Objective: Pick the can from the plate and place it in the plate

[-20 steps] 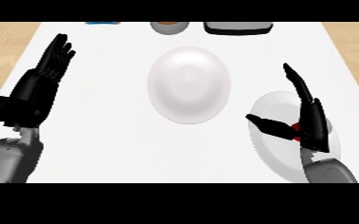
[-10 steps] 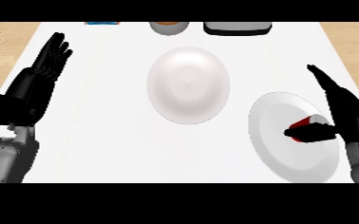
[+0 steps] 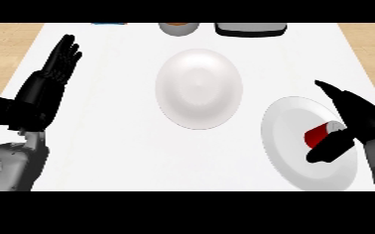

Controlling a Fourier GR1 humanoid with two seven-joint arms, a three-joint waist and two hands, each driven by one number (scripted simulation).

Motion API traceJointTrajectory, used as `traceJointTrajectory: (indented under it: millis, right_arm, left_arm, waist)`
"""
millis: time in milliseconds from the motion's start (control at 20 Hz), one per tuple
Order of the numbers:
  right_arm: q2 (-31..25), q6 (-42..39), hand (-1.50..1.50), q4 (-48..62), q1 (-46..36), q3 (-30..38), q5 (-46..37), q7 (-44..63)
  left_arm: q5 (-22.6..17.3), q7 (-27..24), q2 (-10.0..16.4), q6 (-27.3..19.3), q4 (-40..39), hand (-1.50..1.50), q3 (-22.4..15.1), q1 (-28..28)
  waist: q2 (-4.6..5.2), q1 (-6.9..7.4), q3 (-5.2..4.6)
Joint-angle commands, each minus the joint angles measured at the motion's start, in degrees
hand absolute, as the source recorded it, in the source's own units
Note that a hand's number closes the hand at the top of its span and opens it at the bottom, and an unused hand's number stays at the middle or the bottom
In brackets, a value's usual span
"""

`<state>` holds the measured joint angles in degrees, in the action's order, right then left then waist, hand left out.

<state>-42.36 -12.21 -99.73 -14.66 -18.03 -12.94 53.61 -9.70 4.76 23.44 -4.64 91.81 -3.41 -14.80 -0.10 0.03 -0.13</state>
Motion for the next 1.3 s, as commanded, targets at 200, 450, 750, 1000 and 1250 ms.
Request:
traceJointTrajectory:
  millis: [200,450,750,1000,1250]
  right_arm:
    - [3.0,-5.6,-1.50,3.2,-1.2,1.8,-5.0,5.0]
    - [4.7,-7.5,-1.50,10.8,-3.4,0.3,-7.3,4.9]
    - [6.6,-7.3,-1.50,10.0,3.2,3.1,-11.1,2.0]
    - [8.7,-10.1,-1.50,18.3,0.2,5.0,-13.0,-3.6]
    - [10.1,-9.5,-1.50,17.6,6.2,7.3,-16.4,-7.2]
  left_arm:
    - [1.2,-1.4,-1.9,2.4,0.7,0.00,1.6,2.3]
    - [0.8,-0.2,-0.8,4.1,-4.2,0.00,3.9,-3.8]
    - [2.9,0.6,-3.1,4.0,-3.3,0.00,4.5,-2.7]
    - [4.6,-1.3,-4.3,5.3,-0.5,0.00,4.1,1.4]
    - [4.8,1.1,-5.6,5.7,-2.0,0.00,6.2,-1.4]
  waist:
    - [0.08,0.16,0.11]
    - [0.25,0.17,0.12]
    - [0.09,-0.17,0.12]
    - [0.15,0.27,0.13]
    - [0.09,-0.07,0.13]
